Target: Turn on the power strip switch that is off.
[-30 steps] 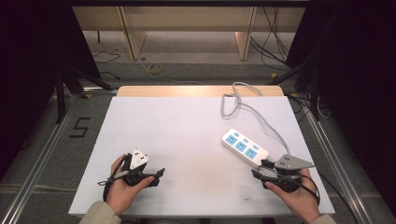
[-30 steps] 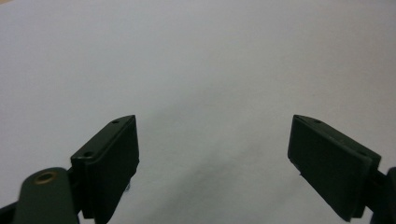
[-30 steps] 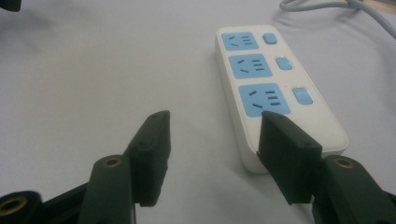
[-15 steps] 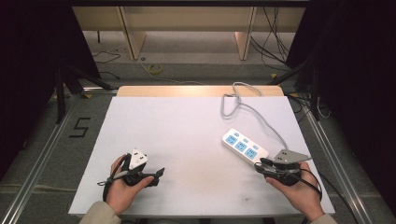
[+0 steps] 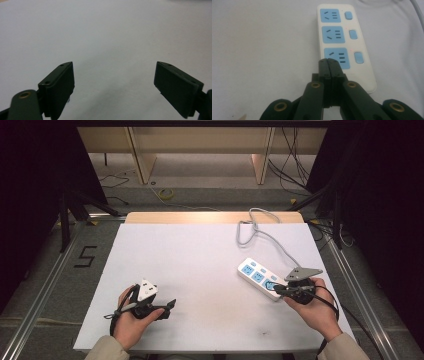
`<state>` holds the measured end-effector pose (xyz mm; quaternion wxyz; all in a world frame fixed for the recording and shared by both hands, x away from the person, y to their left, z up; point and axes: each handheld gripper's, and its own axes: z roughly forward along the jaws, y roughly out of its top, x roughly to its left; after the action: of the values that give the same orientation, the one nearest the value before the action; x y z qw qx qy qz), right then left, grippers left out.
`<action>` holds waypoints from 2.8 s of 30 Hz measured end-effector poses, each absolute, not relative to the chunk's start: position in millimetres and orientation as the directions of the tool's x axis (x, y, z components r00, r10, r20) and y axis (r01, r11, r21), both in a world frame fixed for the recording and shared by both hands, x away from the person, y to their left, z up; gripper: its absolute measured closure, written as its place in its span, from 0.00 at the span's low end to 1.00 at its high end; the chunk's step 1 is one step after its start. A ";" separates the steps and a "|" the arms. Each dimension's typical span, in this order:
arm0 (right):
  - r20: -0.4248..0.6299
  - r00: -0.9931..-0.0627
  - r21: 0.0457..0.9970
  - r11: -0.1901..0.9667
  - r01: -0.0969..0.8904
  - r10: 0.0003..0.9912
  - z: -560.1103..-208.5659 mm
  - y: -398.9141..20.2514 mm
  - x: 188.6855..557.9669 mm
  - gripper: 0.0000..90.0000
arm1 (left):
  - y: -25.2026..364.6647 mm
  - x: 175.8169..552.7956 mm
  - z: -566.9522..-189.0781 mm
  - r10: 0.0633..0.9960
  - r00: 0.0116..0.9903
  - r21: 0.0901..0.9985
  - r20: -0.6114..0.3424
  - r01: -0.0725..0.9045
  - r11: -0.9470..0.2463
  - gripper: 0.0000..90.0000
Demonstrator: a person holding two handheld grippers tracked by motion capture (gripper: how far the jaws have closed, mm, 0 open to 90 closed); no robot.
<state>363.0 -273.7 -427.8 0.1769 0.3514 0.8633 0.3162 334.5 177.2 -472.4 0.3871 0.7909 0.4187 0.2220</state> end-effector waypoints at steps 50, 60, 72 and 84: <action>-0.061 -0.654 0.598 0.552 0.581 0.754 -405.9 -256.4 418.6 1.00 | 176.8 335.8 -473.1 0.837 0.546 0.801 0.022 0.492 -0.342 0.19; -0.062 -0.656 0.587 0.559 0.585 0.752 -406.7 -248.5 427.9 1.00 | 176.8 334.8 -472.7 0.837 0.547 0.803 0.020 0.491 -0.339 0.19; -0.068 -0.657 0.576 0.567 0.588 0.750 -405.1 -242.7 437.8 1.00 | 176.2 335.1 -472.6 0.835 0.549 0.800 0.024 0.490 -0.346 0.19; -0.069 -0.655 0.546 0.578 0.607 0.753 -406.7 -236.3 447.3 1.00 | 175.7 335.4 -472.6 0.835 0.549 0.803 0.027 0.486 -0.346 0.19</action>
<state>447.3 -236.3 -406.7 0.1483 0.3881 0.8758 0.2458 335.4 175.7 -472.6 0.3897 0.7891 0.4187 0.2240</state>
